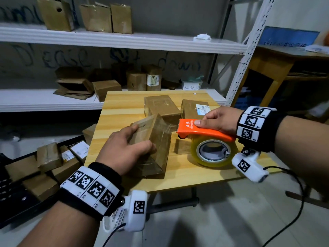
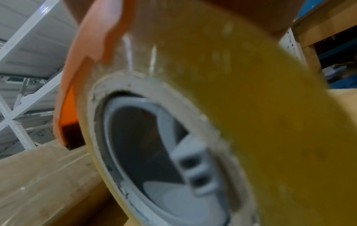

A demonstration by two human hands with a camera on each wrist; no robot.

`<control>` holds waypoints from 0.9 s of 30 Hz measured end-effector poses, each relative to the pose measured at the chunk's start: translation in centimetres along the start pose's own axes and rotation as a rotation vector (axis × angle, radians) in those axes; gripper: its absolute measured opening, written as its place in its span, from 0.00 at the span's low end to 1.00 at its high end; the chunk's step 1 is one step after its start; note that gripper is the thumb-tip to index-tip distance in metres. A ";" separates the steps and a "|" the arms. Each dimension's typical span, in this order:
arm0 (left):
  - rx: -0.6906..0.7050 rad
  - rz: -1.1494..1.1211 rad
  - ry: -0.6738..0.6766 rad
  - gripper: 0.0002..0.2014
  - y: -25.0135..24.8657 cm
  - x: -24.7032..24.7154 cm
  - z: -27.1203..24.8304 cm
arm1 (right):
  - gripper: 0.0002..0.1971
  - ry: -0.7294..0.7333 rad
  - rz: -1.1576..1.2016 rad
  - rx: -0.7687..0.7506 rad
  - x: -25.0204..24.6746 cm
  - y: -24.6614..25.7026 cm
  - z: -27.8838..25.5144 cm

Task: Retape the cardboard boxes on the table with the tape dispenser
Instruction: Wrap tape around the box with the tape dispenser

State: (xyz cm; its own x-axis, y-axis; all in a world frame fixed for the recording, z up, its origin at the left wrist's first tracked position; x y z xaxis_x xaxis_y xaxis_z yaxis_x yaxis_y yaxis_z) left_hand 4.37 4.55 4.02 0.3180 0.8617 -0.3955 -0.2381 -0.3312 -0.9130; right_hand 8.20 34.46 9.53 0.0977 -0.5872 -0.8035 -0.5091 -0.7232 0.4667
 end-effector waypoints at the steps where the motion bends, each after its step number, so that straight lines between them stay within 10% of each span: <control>1: -0.002 -0.018 -0.007 0.41 0.0 0.0 0.0 | 0.33 -0.002 0.004 0.005 0.1 0.0 0.0; 13: 0.005 0.046 -0.030 0.50 0.0 -0.9 -0.1 | 0.27 -0.051 -0.055 0.059 3.5 2.5 1.2; 27: 0.212 0.432 -0.012 0.27 -1.3 -2.3 0.2 | 0.33 -0.099 -0.085 0.096 3.9 5.2 1.1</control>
State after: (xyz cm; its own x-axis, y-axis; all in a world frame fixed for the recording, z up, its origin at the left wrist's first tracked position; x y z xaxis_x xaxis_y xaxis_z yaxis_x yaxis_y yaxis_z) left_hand 3.81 3.11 6.13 0.1386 0.6674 -0.7317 -0.5283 -0.5751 -0.6246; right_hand 5.00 28.79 8.44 0.0614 -0.4831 -0.8734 -0.5822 -0.7281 0.3618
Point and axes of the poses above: each hand's wrist, its own z-axis towards the middle knuckle, its own x-axis out of the palm, y = z × x, the point moved 2 cm from there along z, towards the middle knuckle, and after that the axes turned 12 degrees about x, right-handed, at the moved point
